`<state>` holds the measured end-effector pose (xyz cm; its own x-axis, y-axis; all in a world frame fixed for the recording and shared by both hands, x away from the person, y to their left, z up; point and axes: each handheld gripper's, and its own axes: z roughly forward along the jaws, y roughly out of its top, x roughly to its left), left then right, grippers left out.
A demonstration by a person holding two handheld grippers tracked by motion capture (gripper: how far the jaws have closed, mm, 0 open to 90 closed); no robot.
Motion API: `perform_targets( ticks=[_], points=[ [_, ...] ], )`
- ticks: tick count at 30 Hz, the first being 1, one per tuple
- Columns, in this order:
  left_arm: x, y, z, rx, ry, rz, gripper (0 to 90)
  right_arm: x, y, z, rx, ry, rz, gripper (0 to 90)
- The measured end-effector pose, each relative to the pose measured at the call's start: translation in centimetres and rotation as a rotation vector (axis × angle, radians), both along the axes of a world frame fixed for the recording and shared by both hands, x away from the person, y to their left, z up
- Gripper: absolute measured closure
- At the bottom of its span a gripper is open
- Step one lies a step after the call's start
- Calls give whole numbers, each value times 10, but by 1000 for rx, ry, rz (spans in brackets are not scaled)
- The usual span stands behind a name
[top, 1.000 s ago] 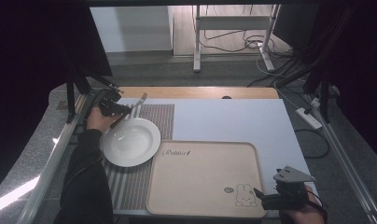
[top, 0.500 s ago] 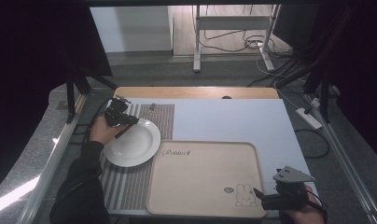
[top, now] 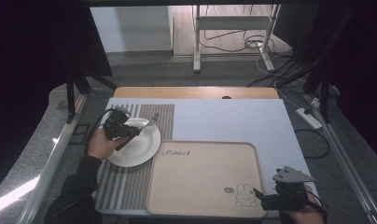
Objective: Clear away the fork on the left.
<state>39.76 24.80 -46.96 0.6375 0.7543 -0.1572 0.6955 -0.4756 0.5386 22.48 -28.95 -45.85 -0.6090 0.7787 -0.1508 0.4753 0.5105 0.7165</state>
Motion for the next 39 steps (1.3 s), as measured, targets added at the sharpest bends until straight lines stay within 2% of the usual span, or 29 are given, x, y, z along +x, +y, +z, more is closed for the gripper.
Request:
perform_targets(
  ticks=[7, 11, 17, 21, 23, 28, 39],
  points=[
    [-23, -14, 2, -14, 1, -25, 784, -1, 0, 0, -3, -8, 11, 0],
    [-37, -23, 1, -3, 5, -29, 784, -1, 0, 0, -2, -12, 15, 0],
    [-54, -35, -4, -19, 24, -32, 784, -2, 0, 0, -4, -16, 22, 0],
    [-65, -45, -5, -17, 18, -36, 784, -2, 1, 0, -8, -18, 27, 0],
    [-70, -50, -6, -30, 18, -31, 784, -2, 1, 0, -9, -19, 28, 0],
    [-80, -64, -9, -40, 16, -36, 784, -2, 1, 0, -10, -19, 31, 0],
    [-92, -111, -16, -25, 16, -95, 784, -2, 2, 0, -16, -18, 34, 0]
  ],
)
